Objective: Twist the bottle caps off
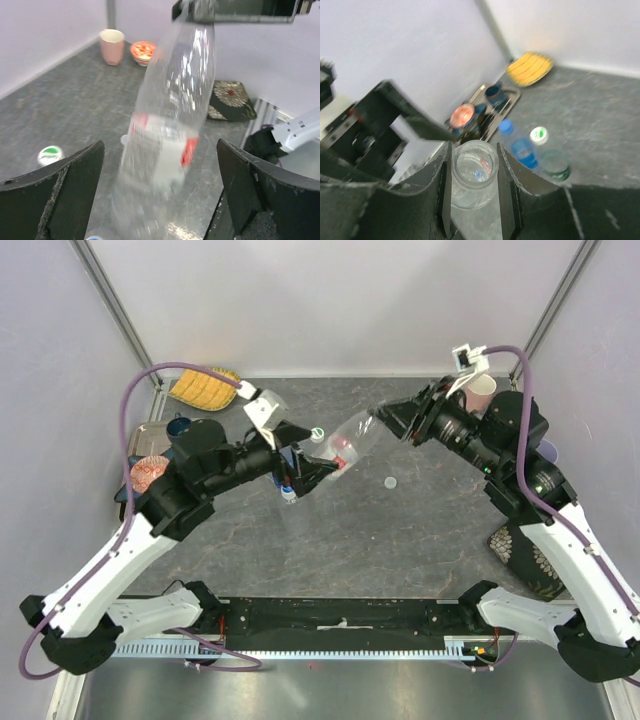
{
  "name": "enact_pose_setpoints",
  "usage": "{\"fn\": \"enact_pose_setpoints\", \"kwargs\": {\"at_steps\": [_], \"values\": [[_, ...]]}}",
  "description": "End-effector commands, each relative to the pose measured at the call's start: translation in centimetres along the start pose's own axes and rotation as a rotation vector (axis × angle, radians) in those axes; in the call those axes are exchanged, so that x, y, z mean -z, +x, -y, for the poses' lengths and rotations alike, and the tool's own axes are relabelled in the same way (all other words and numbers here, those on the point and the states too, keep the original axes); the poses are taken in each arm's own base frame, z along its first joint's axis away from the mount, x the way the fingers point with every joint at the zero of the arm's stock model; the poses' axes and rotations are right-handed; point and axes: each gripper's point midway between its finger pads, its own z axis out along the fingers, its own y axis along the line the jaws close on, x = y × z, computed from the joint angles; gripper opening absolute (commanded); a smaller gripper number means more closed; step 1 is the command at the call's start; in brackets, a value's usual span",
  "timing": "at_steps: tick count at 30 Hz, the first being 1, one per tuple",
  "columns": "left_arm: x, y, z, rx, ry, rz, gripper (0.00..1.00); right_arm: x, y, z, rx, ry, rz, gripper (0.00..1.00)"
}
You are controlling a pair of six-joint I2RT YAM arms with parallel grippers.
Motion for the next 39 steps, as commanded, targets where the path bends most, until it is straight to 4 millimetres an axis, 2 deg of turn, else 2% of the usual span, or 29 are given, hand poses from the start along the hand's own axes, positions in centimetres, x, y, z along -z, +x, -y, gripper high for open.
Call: {"fn": "enact_pose_setpoints", "kwargs": {"at_steps": [1, 2, 3, 4, 5, 6, 7, 8, 9, 11, 12, 14, 16, 17, 18, 19, 20, 21, 23, 24, 26, 30, 33, 39], "values": [[4.4, -3.4, -2.8, -0.060, -0.241, 0.104, 0.99, 0.5, -6.3, 4.7, 0.046, 0.340, 0.214, 0.00], [5.0, -3.6, -2.7, -0.062, -0.248, 0.118, 0.99, 0.9, -7.9, 5.2, 0.069, 0.398, 0.253, 0.00], [5.5, -3.6, -2.7, -0.065, -0.254, 0.129, 0.99, 0.3, -7.6, 7.4, 0.080, 0.503, 0.243, 0.00], [6.6, -3.9, -2.4, -0.072, -0.256, 0.164, 0.99, 1.1, -8.9, 9.7, 0.102, 0.651, 0.300, 0.00], [7.0, -3.8, -2.4, -0.076, -0.258, 0.175, 0.99, 1.5, -10.2, 10.7, 0.121, 0.733, 0.343, 0.00], [7.5, -3.9, -2.2, -0.086, -0.257, 0.189, 1.00, 0.5, -9.7, 12.9, 0.180, 0.832, 0.316, 0.00], [8.1, -3.7, -2.0, -0.093, -0.252, 0.199, 1.00, 0.4, -10.1, 14.2, 0.209, 0.912, 0.329, 0.00], [8.5, -3.7, -1.8, -0.098, -0.245, 0.210, 1.00, 1.6, -11.1, 15.9, 0.234, 1.055, 0.379, 0.00], [8.7, -3.6, -1.7, -0.101, -0.242, 0.211, 1.00, 0.2, -10.6, 17.9, 0.307, 1.133, 0.350, 0.00], [8.9, -2.9, -1.4, -0.100, -0.227, 0.206, 1.00, 0.2, -10.2, 20.5, 0.363, 1.283, 0.356, 0.00], [9.0, -2.6, -1.4, -0.080, -0.226, 0.205, 1.00, -0.9, -9.7, 22.8, 0.374, 1.331, 0.354, 0.00], [9.0, -1.6, -1.2, -0.054, -0.219, 0.189, 1.00, -1.3, -9.0, 26.3, 0.352, 1.367, 0.360, 0.00], [8.8, -0.2, -0.8, -0.023, -0.185, 0.164, 1.00, -2.5, -7.8, 29.0, 0.342, 1.367, 0.369, 0.00], [9.3, -0.1, -0.3, -0.018, -0.166, 0.179, 1.00, -2.5, -7.9, 30.2, 0.336, 1.381, 0.389, 0.00], [9.4, 0.0, 0.0, -0.005, -0.153, 0.187, 1.00, -3.4, -7.4, 31.3, 0.328, 1.377, 0.402, 0.00], [9.2, 1.1, -0.2, 0.010, -0.157, 0.174, 1.00, -3.6, -7.6, 31.9, 0.324, 1.383, 0.413, 0.00], [9.4, 1.3, -0.3, 0.017, -0.163, 0.182, 1.00, -3.7, -7.6, 32.9, 0.318, 1.394, 0.418, 0.00], [9.8, 1.3, -0.2, 0.024, -0.167, 0.200, 1.00, -4.6, -6.7, 34.2, 0.324, 1.399, 0.395, 0.00], [9.9, 1.9, -0.7, 0.033, -0.189, 0.196, 1.00, -5.0, -7.4, 35.3, 0.316, 1.412, 0.412, 0.00], [10.0, 2.0, -0.7, 0.033, -0.193, 0.197, 1.00, -5.5, -6.6, 36.5, 0.319, 1.423, 0.391, 0.00], [9.9, 2.4, -0.9, 0.036, -0.200, 0.186, 1.00, -5.8, -6.7, 37.6, 0.307, 1.430, 0.400, 0.00], [9.9, 3.1, -1.2, 0.037, -0.211, 0.161, 1.00, -6.6, -4.7, 40.2, 0.320, 1.456, 0.349, 0.00], [9.8, 3.6, -1.5, 0.036, -0.225, 0.146, 1.00, -7.1, -3.4, 41.4, 0.308, 1.455, 0.312, 0.00], [9.3, 4.1, -1.7, 0.038, -0.227, 0.126, 1.00, -7.9, -1.9, 42.5, 0.308, 1.435, 0.255, 0.00]]}}
